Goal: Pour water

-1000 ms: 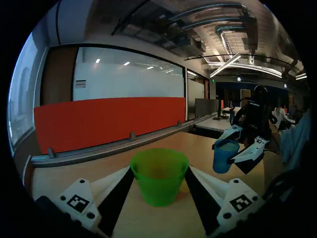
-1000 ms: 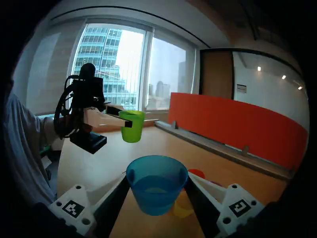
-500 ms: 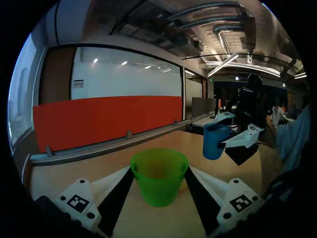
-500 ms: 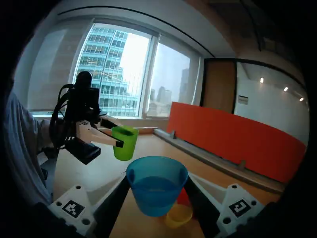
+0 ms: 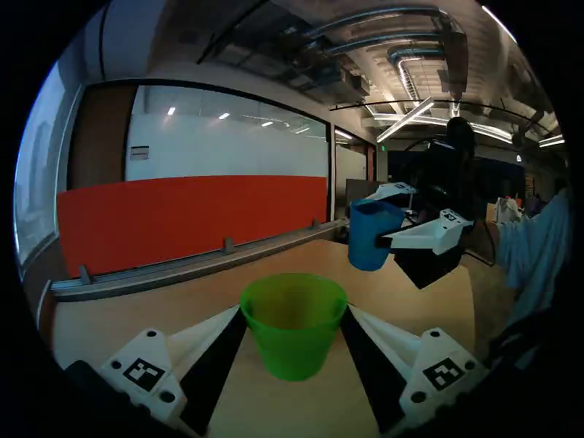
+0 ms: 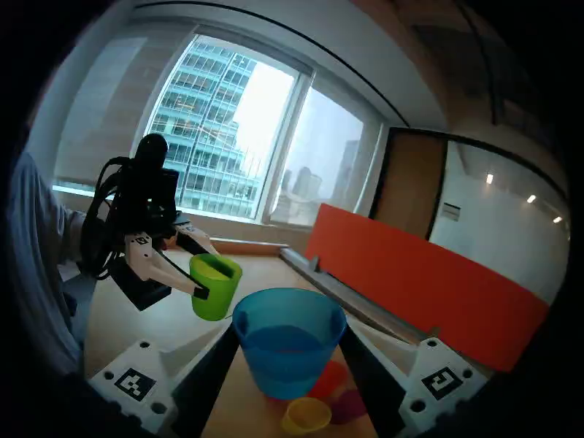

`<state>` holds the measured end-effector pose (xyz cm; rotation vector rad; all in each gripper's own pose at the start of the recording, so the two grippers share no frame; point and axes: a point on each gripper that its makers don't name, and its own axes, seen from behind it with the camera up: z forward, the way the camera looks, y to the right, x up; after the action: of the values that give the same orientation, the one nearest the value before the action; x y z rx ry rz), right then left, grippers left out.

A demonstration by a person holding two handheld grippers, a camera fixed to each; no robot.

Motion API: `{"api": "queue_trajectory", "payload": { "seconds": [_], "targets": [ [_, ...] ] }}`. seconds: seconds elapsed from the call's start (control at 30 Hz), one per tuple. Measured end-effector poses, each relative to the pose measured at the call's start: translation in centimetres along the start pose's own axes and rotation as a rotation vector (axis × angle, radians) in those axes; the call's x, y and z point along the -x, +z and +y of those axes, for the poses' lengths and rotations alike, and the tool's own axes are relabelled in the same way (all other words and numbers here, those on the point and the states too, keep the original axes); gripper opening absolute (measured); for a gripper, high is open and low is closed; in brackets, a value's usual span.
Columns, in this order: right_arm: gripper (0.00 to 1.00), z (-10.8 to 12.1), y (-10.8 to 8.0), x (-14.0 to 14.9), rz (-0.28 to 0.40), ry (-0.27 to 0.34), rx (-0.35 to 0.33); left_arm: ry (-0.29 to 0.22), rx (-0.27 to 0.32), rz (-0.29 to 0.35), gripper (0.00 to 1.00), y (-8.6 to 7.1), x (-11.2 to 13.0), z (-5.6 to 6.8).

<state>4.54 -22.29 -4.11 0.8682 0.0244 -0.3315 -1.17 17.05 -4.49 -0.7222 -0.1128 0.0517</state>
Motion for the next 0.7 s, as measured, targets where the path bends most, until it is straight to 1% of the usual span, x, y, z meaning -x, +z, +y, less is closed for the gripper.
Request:
{"api": "queue_trajectory", "payload": {
  "seconds": [0.4, 0.7],
  "targets": [
    [0.91, 1.2, 0.7, -2.5, 0.012, -0.134, 0.010, 0.002, 0.035, 0.002, 0.87, 0.2, 0.1, 1.9],
    [0.91, 1.9, 1.4, -3.7, 0.010, -0.224, 0.020, 0.004, 0.057, 0.004, 0.87, 0.2, 0.2, 2.8]
  ]
}}
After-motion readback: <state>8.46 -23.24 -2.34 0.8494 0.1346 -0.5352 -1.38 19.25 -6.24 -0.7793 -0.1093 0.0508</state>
